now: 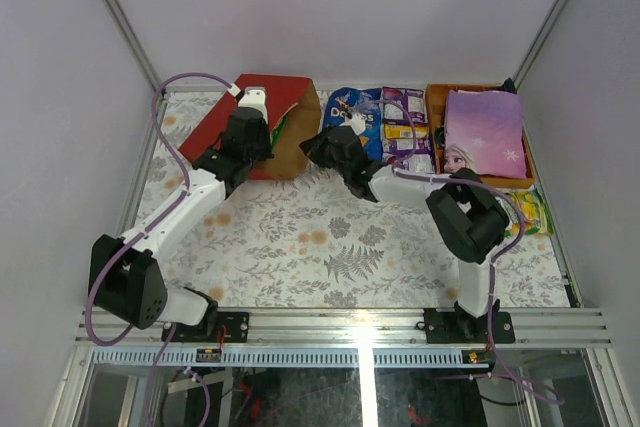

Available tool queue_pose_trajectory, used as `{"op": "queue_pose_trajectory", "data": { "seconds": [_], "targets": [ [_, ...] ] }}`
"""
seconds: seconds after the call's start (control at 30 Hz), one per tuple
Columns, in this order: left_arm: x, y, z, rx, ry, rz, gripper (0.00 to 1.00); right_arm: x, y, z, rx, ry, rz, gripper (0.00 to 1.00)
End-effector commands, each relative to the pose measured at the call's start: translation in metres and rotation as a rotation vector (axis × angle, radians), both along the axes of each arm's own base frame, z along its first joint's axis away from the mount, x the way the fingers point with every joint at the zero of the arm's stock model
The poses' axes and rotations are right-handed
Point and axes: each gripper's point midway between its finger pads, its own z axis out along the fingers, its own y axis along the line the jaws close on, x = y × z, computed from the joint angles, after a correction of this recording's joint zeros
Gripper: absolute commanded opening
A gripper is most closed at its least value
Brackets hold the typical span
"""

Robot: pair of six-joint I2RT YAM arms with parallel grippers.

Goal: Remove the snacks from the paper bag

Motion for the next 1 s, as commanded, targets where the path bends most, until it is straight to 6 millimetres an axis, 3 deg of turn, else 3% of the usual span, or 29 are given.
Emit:
{"op": "queue_pose_trajectory", "data": {
  "seconds": [0.0, 0.03, 0.1, 0.13, 0.17, 0.23, 0.27, 0.4, 0.63, 0.97],
  "targets": [
    [0.008, 0.0, 0.015, -0.01, -0.045, 0.005, 0.06, 0.025, 0.013, 0.02, -0.092, -0.072, 0.012, 0.2],
    [0.008, 0.0, 0.016, -0.01, -0.046, 0.004, 0.06, 0.032, 0.022, 0.017, -0.102, -0.071, 0.03, 0.38],
    [0.007, 0.001, 0.015, -0.009, -0.045, 0.005, 0.06, 0.048, 0.04, 0.01, -0.124, -0.081, 0.062, 0.61],
    [0.007, 0.001, 0.016, -0.008, -0.045, 0.007, 0.06, 0.058, 0.048, 0.004, -0.141, -0.077, 0.067, 0.67],
    [0.006, 0.001, 0.016, -0.008, -0.044, 0.007, 0.06, 0.071, 0.057, 0.013, -0.142, -0.096, 0.067, 0.69],
    [0.006, 0.002, 0.017, -0.009, -0.05, 0.008, 0.06, 0.088, 0.066, -0.001, -0.172, -0.078, 0.061, 0.7],
    [0.006, 0.002, 0.018, -0.01, -0.052, 0.009, 0.06, 0.095, 0.068, -0.018, -0.189, -0.056, 0.059, 0.7],
    [0.006, 0.001, 0.016, -0.01, -0.049, 0.004, 0.06, 0.112, 0.064, -0.046, -0.188, 0.003, 0.032, 0.7],
    [0.007, -0.002, 0.015, -0.014, -0.048, -0.006, 0.06, 0.136, 0.051, -0.068, -0.189, 0.018, -0.017, 0.69],
    [0.007, -0.001, 0.016, -0.016, -0.05, -0.005, 0.06, 0.15, 0.059, -0.103, -0.133, 0.071, -0.029, 0.68]
  ]
}}
